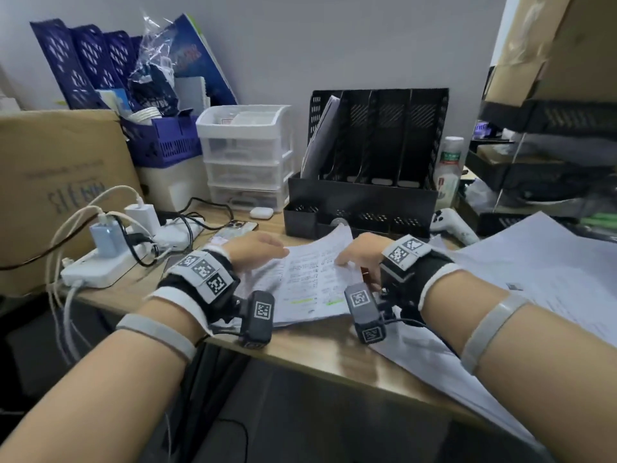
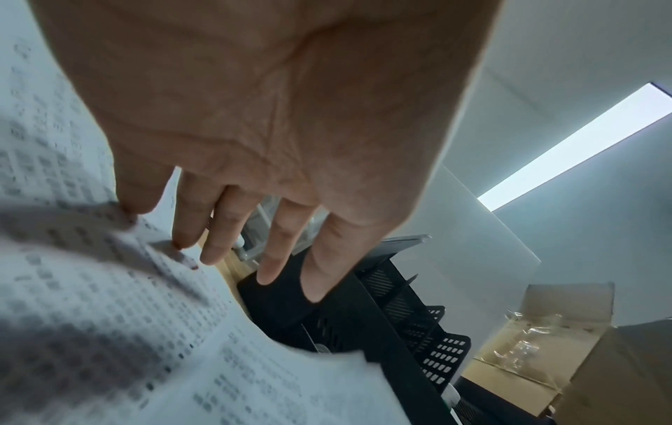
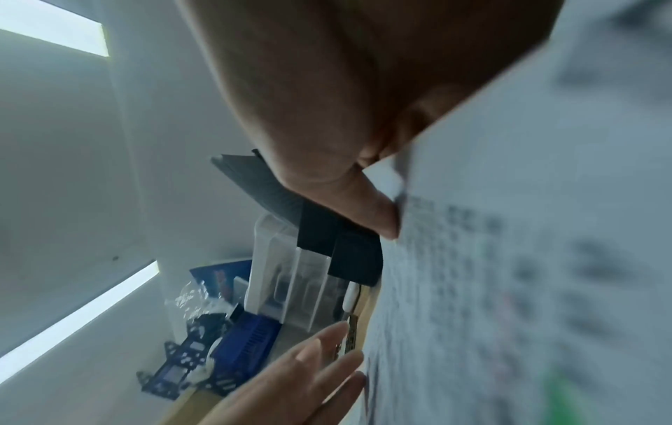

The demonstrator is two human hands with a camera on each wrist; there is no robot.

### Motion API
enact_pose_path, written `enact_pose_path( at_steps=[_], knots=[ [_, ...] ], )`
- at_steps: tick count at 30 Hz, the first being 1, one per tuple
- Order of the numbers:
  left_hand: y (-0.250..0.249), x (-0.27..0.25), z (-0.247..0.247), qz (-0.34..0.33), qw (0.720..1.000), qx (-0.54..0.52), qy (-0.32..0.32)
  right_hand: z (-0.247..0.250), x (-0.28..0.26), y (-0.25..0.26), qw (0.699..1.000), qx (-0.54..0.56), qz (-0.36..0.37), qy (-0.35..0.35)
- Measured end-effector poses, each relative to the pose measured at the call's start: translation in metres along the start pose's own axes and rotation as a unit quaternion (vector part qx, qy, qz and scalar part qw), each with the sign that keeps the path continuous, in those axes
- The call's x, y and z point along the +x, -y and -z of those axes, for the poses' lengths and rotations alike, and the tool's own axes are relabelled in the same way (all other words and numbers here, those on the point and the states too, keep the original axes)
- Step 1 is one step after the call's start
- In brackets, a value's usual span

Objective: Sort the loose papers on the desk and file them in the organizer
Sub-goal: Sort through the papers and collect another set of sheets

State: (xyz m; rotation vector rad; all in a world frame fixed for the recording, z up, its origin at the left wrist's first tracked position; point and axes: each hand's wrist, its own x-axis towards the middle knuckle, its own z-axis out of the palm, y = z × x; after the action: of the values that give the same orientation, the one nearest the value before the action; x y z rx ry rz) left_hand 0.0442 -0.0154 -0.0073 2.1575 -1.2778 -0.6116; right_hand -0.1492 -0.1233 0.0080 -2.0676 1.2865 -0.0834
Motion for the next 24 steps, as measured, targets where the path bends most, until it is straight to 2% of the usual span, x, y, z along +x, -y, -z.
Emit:
enact_pose_path(
  at_steps=[2,5,9,11,13,14,15,16,19,21,24],
  knots=[
    [-0.005,0.001,-0.001,-0.006,0.999,-0.035,-0.027,0.005,0.000,-0.006,0.997,0.058,0.048,-0.036],
    [-0.025,0.007,-0.001,-0.049,0.992,-0.090,-0.070,0.036,-0.017,-0.018,0.979,0.107,0.100,-0.139],
    [-0.065,0.019,-0.012,-0.096,0.972,-0.164,-0.135,0.090,-0.043,-0.060,0.944,0.187,0.117,-0.247],
    [-0.081,0.027,-0.025,-0.114,0.956,-0.227,-0.144,0.108,-0.054,-0.094,0.922,0.231,0.116,-0.289],
    [-0.096,0.033,-0.042,-0.119,0.950,-0.272,-0.099,0.121,-0.062,-0.133,0.897,0.261,0.111,-0.338],
    [-0.103,0.037,-0.054,-0.117,0.951,-0.281,-0.051,0.125,-0.069,-0.153,0.889,0.269,0.106,-0.354],
    [-0.109,0.043,-0.067,-0.126,0.945,-0.302,-0.003,0.132,-0.067,-0.182,0.879,0.288,0.093,-0.368],
    [-0.118,0.040,-0.078,-0.131,0.935,-0.327,0.044,0.133,-0.079,-0.191,0.865,0.310,0.081,-0.385],
    [-0.142,0.034,-0.113,-0.135,0.864,-0.456,0.168,0.137,-0.102,-0.220,0.817,0.369,0.038,-0.442],
    [-0.158,0.029,-0.132,-0.145,0.827,-0.504,0.204,0.136,-0.112,-0.230,0.790,0.402,0.003,-0.463],
    [-0.192,0.019,-0.167,-0.157,0.806,-0.503,0.270,0.127,-0.124,-0.240,0.752,0.441,-0.009,-0.490]
  ],
)
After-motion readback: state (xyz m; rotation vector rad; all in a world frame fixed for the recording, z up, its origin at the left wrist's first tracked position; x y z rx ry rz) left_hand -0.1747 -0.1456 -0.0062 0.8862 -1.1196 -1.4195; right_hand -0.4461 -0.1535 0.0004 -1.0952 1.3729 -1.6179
